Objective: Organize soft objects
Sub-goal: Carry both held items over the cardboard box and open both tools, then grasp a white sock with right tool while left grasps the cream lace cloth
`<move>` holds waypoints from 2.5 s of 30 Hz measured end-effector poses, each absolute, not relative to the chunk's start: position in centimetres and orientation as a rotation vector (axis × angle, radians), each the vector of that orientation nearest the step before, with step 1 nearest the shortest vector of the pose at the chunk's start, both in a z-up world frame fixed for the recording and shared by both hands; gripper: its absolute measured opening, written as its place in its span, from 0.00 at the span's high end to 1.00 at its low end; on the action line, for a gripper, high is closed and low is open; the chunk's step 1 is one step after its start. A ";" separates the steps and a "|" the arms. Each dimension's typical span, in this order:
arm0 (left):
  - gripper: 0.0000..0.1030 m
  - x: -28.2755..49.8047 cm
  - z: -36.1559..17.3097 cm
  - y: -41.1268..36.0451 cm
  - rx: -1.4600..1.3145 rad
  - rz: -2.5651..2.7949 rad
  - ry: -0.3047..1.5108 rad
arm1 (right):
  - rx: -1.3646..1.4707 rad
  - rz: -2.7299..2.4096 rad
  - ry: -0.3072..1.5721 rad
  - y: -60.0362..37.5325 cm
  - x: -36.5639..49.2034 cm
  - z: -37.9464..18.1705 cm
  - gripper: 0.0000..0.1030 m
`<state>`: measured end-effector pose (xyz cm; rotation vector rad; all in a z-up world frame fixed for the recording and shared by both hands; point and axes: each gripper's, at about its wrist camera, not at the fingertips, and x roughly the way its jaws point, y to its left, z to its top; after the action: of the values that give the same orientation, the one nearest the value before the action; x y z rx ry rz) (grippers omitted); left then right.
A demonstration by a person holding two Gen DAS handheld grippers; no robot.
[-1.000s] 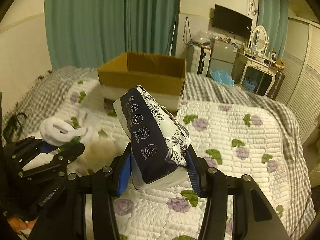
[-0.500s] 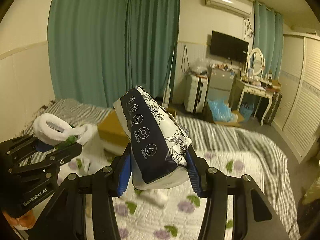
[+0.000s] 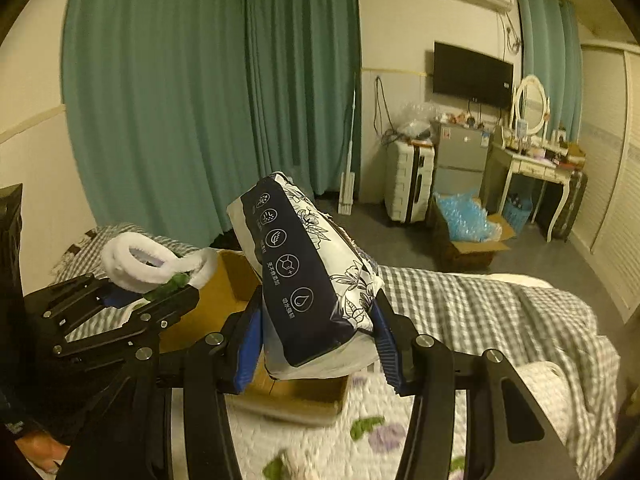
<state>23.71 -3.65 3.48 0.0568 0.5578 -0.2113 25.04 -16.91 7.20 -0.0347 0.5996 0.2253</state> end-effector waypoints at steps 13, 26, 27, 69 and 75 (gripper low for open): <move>0.65 30.2 -2.8 -2.7 0.063 -0.170 0.643 | 0.006 0.242 0.716 -14.7 31.6 -0.4 0.41; 0.19 25.4 5.2 -2.1 0.011 -0.147 0.559 | -0.018 0.204 0.566 -17.3 24.8 9.1 0.13; 0.15 24.3 6.3 -2.2 0.021 -0.139 0.533 | -0.024 0.200 0.549 -17.6 23.6 10.2 0.13; 0.06 5.1 -1.1 2.3 -0.012 -0.014 0.474 | -0.143 0.256 0.663 -18.5 9.9 -1.3 0.02; 0.07 7.4 -9.0 1.2 -0.028 -0.021 0.674 | -0.176 0.260 0.829 -18.6 13.8 -9.5 0.06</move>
<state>7.37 1.18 -8.98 -0.0278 0.6743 -0.0213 13.79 -18.64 -9.54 -0.1758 0.8292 0.2596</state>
